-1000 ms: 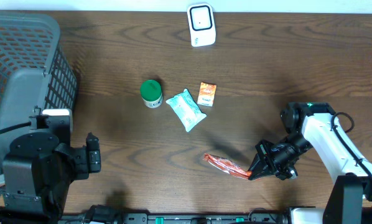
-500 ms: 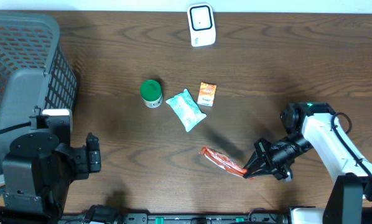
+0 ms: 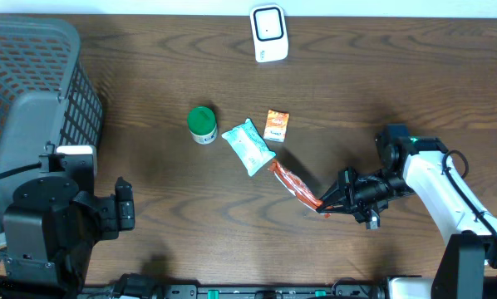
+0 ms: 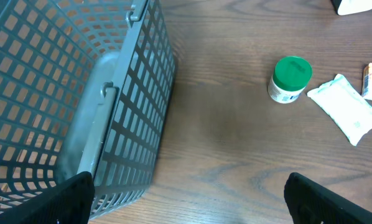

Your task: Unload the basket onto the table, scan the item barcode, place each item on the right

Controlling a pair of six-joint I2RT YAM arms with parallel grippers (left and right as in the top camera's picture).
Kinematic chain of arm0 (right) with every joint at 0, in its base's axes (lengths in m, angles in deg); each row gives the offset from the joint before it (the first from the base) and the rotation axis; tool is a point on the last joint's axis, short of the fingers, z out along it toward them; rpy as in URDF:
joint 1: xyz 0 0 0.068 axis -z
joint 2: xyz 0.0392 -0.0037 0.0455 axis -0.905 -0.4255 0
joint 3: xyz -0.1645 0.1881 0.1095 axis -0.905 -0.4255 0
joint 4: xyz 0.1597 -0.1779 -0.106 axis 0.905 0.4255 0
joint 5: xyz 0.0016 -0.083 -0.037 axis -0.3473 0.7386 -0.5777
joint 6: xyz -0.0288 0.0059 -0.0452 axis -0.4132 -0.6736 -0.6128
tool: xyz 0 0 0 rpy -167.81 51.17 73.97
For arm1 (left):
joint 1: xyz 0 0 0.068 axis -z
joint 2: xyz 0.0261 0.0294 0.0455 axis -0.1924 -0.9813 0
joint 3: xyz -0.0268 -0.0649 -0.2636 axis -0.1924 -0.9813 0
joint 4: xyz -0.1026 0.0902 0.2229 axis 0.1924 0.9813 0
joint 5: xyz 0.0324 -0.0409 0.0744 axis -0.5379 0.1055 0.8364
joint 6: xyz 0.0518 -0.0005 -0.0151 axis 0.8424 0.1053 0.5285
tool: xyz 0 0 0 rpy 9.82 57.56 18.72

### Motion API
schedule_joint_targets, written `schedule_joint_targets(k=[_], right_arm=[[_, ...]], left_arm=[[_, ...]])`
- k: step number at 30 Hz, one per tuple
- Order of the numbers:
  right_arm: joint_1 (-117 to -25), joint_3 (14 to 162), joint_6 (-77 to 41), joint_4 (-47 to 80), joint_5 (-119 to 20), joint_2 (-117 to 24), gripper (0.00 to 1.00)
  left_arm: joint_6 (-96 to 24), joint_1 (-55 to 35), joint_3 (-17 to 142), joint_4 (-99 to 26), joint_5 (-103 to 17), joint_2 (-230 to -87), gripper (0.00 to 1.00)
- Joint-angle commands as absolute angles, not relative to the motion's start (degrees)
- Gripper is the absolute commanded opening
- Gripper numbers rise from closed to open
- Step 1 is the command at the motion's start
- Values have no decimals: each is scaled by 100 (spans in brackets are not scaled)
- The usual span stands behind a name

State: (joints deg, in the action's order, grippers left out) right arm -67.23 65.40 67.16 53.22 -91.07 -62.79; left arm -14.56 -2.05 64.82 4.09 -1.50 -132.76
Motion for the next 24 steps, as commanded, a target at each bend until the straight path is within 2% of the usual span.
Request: schedule_joint_targets(k=[1, 6, 10, 15, 22, 24], right_arm=[[-6664, 6540, 6904, 5363, -9354, -6249, 1], [-6677, 6540, 5234, 5523, -9735, -6249, 2], [-6677, 6540, 4265, 5479, -9265, -6249, 1], [-6677, 6540, 3776, 5446, -8537, -6249, 1], [-6677, 6540, 3706, 5372, -7990, -6249, 1], [-6677, 6540, 3706, 5293, -7405, -6249, 1]], left_arm=[[-1482, -229, 6460, 416, -119, -13282, 98], [-1482, -229, 6460, 416, -119, -13282, 98], [-1482, -229, 6460, 416, -119, -13282, 98], [-1482, -229, 6460, 416, -119, -13282, 98], [-1482, -229, 6460, 416, -119, -13282, 98], [-1482, -229, 6460, 416, -119, -13282, 98]])
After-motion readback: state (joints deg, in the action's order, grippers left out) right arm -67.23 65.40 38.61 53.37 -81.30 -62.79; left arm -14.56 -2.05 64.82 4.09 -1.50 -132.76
